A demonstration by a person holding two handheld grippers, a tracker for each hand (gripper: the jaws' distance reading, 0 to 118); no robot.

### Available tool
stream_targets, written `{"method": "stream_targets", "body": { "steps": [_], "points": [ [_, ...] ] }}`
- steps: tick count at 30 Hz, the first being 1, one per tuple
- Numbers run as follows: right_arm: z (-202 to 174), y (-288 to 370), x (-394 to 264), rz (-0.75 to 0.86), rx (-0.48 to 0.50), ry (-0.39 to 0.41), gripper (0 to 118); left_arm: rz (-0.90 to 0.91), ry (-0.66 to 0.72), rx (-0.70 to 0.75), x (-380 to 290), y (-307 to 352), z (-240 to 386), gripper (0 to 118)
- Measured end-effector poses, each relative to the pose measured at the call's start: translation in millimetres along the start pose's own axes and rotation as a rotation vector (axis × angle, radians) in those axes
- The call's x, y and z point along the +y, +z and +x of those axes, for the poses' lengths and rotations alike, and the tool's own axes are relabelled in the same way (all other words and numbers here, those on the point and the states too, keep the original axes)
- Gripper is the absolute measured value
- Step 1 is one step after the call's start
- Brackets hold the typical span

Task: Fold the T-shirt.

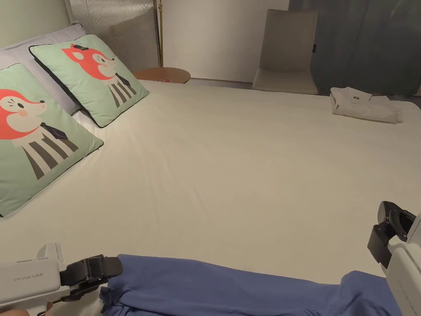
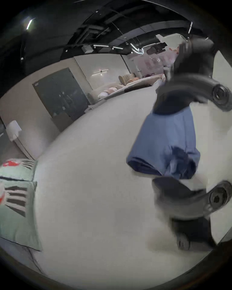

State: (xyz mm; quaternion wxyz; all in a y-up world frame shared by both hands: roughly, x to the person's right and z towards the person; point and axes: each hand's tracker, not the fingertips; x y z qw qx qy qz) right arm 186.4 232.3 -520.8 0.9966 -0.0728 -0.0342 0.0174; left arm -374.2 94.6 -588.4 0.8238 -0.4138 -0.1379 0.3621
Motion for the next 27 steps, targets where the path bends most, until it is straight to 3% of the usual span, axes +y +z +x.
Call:
{"method": "stream_targets", "body": {
  "steps": [5,7,11,13,14,18,22,27],
  "points": [
    [-3.1,-11.7,-12.5,-0.04,-0.004,0.006,1,-0.033,0.019,-0.003,-8.1,-21.2,-13.4,99],
    [-2.4,-11.2,-14.2,-0.05,-0.004,0.01,1,-0.036,0.021,-0.025,-13.6,-29.3,-10.6,92],
    [3.9,-11.5,-14.9,-0.067,-0.014,0.018,1,-0.035,-0.02,0.011,-10.9,-47.6,-20.5,51],
    [5.7,-11.3,-14.5,-0.07,-0.016,0.013,1,-0.03,-0.033,0.024,-12.6,-50.2,-10.8,16],
    [6.2,-11.3,-14.3,-0.069,-0.02,0.011,1,-0.042,-0.027,0.011,-13.5,-50.7,-9.0,11],
    [5.6,-8.4,-10.8,-0.074,-0.019,0.005,1,0.009,-0.159,0.083,-18.2,-34.0,16.2,8],
    [5.2,-6.9,-8.3,-0.065,-0.012,0.007,1,0.051,-0.202,0.095,-11.6,4.1,34.7,8],
    [6.4,-0.7,-6.1,-0.053,-0.001,0.0,1,0.099,-0.238,0.266,6.3,36.7,24.3,8]
  ]
}}
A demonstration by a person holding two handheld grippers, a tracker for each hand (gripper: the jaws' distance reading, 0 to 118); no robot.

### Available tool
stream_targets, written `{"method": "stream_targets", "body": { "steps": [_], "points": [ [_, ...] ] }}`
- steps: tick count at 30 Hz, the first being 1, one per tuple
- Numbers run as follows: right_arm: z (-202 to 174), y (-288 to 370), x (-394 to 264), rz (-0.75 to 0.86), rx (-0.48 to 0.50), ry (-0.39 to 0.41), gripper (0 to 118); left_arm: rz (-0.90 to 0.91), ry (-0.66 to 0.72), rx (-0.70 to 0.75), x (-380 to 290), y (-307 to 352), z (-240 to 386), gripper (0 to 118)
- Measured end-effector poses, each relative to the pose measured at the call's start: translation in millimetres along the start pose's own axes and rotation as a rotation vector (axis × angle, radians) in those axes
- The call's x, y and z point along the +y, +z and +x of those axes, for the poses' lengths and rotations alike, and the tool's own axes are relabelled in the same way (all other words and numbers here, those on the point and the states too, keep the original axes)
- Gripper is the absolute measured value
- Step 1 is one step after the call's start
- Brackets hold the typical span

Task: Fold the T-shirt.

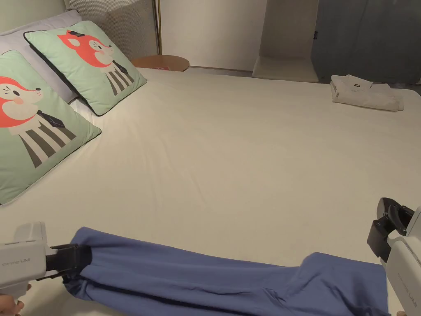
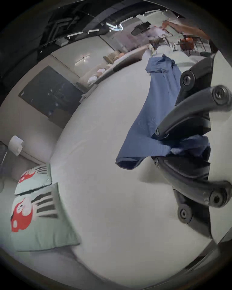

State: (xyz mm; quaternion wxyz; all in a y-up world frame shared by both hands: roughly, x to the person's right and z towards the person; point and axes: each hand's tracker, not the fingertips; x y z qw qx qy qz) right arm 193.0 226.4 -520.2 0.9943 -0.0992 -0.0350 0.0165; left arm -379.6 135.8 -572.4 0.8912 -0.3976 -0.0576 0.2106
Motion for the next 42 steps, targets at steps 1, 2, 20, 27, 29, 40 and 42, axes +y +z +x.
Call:
{"method": "stream_targets", "body": {
  "steps": [1,2,20,27,29,40,42],
  "points": [
    [0.7,2.0,0.0,0.001,0.002,-0.001,1,-0.009,-0.015,0.039,1.9,3.7,2.5,8],
    [1.6,0.9,-1.1,0.001,0.001,-0.003,1,0.001,-0.031,0.037,1.8,6.5,5.1,8],
    [17.3,16.2,-7.1,-0.003,-0.008,-0.02,1,-0.157,-0.299,-0.094,-65.9,-77.9,217.1,8],
    [22.9,24.1,-7.7,-0.012,-0.007,-0.042,1,-0.206,-0.335,-0.101,-92.4,-95.1,237.6,71],
    [24.0,25.9,-8.1,-0.01,-0.011,-0.042,1,-0.187,-0.326,-0.116,-94.8,-92.2,237.9,104],
    [31.2,25.3,-10.1,-0.009,-0.013,-0.053,1,0.31,-0.352,0.051,-78.2,-35.5,208.6,82],
    [30.2,26.1,-10.1,-0.009,-0.007,-0.05,1,0.317,-0.39,0.132,-83.3,-38.3,207.3,31]
  ]
}}
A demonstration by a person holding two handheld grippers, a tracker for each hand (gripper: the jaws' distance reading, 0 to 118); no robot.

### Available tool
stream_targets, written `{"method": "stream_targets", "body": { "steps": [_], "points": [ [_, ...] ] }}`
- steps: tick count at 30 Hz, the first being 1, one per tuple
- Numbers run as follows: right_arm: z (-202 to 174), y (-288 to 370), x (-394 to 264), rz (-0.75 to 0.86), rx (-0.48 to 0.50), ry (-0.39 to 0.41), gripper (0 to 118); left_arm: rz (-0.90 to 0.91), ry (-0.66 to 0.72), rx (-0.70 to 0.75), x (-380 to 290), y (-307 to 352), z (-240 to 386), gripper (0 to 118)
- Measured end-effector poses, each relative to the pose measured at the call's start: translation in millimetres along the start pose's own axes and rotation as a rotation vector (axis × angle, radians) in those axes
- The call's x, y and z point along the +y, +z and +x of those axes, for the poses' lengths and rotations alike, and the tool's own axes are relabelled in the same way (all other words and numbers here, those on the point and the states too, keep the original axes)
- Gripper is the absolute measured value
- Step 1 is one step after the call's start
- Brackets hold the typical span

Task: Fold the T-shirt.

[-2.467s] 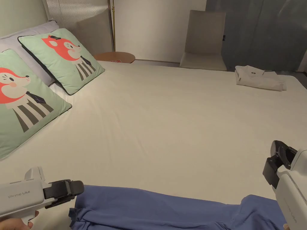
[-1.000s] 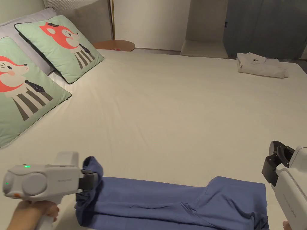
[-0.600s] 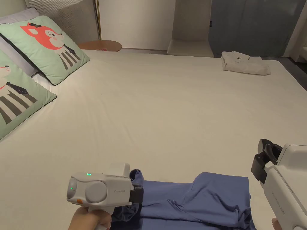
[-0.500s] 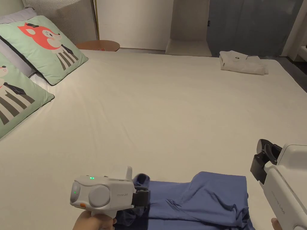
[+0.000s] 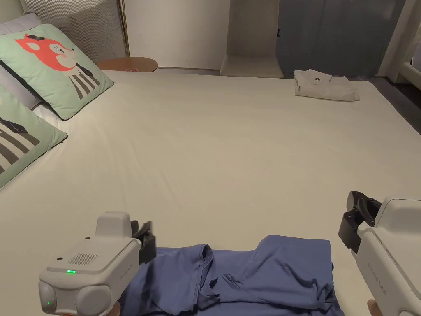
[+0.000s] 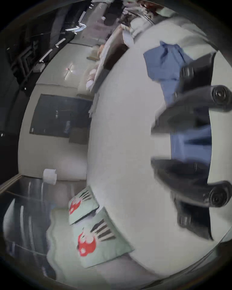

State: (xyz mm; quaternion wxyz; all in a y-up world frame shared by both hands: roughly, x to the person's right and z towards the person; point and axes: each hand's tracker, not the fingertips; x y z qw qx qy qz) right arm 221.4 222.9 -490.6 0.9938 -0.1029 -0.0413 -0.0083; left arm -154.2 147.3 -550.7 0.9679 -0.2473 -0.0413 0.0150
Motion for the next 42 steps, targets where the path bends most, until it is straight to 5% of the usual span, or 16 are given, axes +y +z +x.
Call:
{"method": "stream_targets", "body": {
  "steps": [1,2,21,26,33,34,38,39,42],
  "points": [
    [-0.1,0.5,0.1,0.0,0.002,0.0,1,-0.014,-0.009,-0.001,-4.9,-3.0,-1.8,6],
    [-0.3,0.8,-0.1,-0.001,0.004,-0.002,1,-0.026,-0.012,-0.013,-9.1,-6.2,-3.8,0],
    [14.5,9.8,-2.7,-0.027,-0.029,-0.002,1,-0.248,-0.11,-0.175,-80.0,-46.6,105.2,0],
    [18.4,10.8,-2.8,-0.028,-0.038,-0.011,1,-0.273,-0.008,-0.316,-67.1,-42.0,99.8,0],
    [6.6,5.1,-1.4,-0.03,-0.011,-0.008,1,-0.203,0.209,-0.505,-13.9,-11.2,17.0,1],
    [4.0,4.2,-1.5,-0.031,-0.005,-0.01,1,-0.214,0.244,-0.523,-8.0,-8.6,1.3,8],
    [-2.8,-0.4,-2.6,-0.037,0.021,-0.006,1,-0.283,0.454,-0.569,-6.2,-15.3,-64.2,87],
    [-5.1,-1.1,-2.9,-0.039,0.026,-0.005,1,-0.301,0.499,-0.581,-4.7,-14.7,-73.8,100],
    [-8.3,-6.6,-7.6,-0.048,0.038,-0.003,1,-0.357,0.611,-0.587,-14.6,-25.0,-108.0,107]
  ]
}}
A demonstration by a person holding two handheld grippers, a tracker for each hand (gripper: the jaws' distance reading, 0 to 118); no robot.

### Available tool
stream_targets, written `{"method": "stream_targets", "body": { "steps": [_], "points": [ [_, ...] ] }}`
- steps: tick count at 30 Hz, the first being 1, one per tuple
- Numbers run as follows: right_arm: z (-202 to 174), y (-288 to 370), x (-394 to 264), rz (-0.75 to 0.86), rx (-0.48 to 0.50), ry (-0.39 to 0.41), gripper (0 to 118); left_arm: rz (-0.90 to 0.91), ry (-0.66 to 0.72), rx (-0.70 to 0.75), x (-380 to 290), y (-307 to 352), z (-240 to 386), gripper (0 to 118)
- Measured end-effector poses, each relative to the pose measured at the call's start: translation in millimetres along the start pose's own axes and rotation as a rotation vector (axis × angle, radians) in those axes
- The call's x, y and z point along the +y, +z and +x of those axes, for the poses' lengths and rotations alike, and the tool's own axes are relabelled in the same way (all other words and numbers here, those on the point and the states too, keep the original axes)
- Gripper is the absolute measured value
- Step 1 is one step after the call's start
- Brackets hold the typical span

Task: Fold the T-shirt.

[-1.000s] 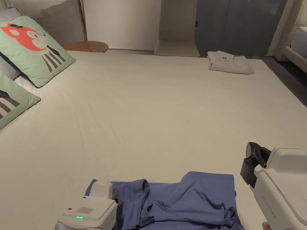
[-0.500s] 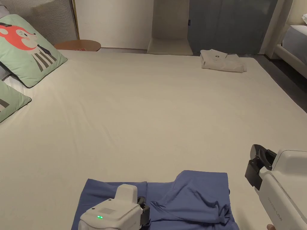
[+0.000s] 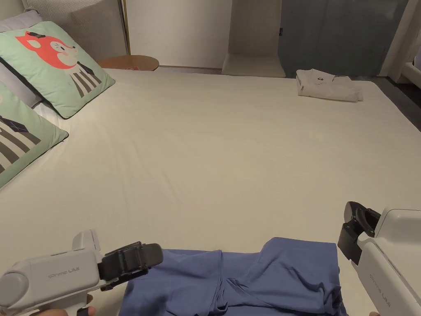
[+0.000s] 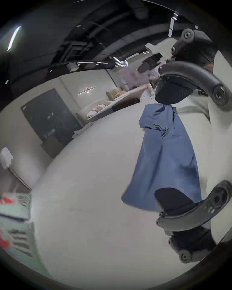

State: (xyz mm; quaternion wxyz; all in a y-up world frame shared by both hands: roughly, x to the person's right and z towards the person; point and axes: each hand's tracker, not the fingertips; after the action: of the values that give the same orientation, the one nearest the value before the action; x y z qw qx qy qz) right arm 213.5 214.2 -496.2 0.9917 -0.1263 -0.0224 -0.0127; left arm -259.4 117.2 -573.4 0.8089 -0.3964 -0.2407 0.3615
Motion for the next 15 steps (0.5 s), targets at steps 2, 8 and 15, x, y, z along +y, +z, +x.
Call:
{"method": "stream_targets", "body": {
  "steps": [2,8,15],
  "points": [
    [-6.6,-0.4,0.6,-0.009,0.009,0.002,1,-0.009,0.059,0.007,5.6,-0.6,-27.1,107],
    [-17.5,-6.4,-1.1,-0.031,0.012,0.016,1,-0.085,0.069,0.021,7.5,-14.3,-77.1,102],
    [-13.9,-10.8,-5.7,-0.043,0.01,0.024,1,-0.089,0.029,0.073,-7.3,-49.2,-73.5,49]
  ]
}}
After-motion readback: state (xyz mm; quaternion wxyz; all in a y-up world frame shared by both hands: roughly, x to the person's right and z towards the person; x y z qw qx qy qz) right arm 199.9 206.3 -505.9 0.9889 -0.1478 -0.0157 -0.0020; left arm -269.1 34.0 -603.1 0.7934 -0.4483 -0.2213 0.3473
